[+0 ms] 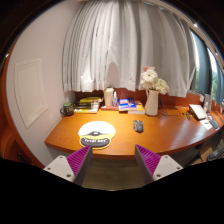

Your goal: Arrange mouse

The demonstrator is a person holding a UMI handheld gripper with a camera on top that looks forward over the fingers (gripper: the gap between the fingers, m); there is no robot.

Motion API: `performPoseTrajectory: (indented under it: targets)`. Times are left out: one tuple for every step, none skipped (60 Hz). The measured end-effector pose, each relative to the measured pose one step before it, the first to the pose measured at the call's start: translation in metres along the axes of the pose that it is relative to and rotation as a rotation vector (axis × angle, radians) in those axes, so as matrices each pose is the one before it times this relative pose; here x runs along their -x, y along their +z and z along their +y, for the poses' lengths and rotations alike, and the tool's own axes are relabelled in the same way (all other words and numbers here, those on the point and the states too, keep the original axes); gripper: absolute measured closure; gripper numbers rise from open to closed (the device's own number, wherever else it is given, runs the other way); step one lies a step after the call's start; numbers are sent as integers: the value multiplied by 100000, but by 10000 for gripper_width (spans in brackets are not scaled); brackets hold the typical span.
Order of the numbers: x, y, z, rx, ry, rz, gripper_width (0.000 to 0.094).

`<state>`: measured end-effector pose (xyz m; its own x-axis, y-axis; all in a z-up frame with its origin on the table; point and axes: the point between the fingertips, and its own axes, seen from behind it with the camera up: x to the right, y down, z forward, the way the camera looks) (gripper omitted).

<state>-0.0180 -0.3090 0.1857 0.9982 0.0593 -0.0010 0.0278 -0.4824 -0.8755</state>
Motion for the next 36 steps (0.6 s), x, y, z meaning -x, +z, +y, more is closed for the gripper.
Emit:
performPoseTrajectory:
  targets:
    - [-233,178,789,235,-2,-555,85]
    - [-103,71,394,810,-25,-16,85]
    - [-166,111,355,598,-88,119,87]
    - [-256,228,441,445,-278,279,84]
    - [-246,331,521,367,-315,244,84]
    - [-236,310,491,525,-368,272,84]
    - [-291,302,610,835,-409,299,84]
    - [3,-533,27,1136,76,350,86]
    - [-464,1148,1423,764,-652,600,87]
    - [-316,407,726,995,-112,415,87]
    - [-334,412,598,996,31,476,87]
    - [-381,379,560,924,107,530,88]
    - [-395,427,522,858,144,556,87]
    - [-399,400,483,936,111,583,86]
    - [-393,423,476,917,105,612,85]
    - [-427,434,483,980,87,616,87]
    - [-423,418,464,1064,235,710,86]
    - [-428,424,437,1070,317,771,85]
    - [-433,410,359,1060,330,717,88]
    - [-413,444,340,961,327,626,85]
    - [-419,441,317,907,289,619,84]
    - [-389,430,270,909,360,568,84]
    - [-370,436,235,788,380,589,83]
    - [-333,454,136,691,290,458,82]
    - [-302,481,88,474,202,368,83]
    - [-423,346,-103,864,21,362,83]
    - [-222,680,204,-94,260,437,85]
    - [-338,544,24,437,105,493,87]
    - [-290,578,14,458,15,480,86]
    - [-286,573,-31,536,3,440,84]
    - [-217,571,-91,511,56,270,88]
    - [-201,561,-179,303,98,107,89]
    - [-259,427,-351,523,-9,107,88]
    - [-157,586,-281,36,173,14,89]
    - [-154,626,-278,39,176,-26,88]
    - [-136,667,-280,64,152,-16,88]
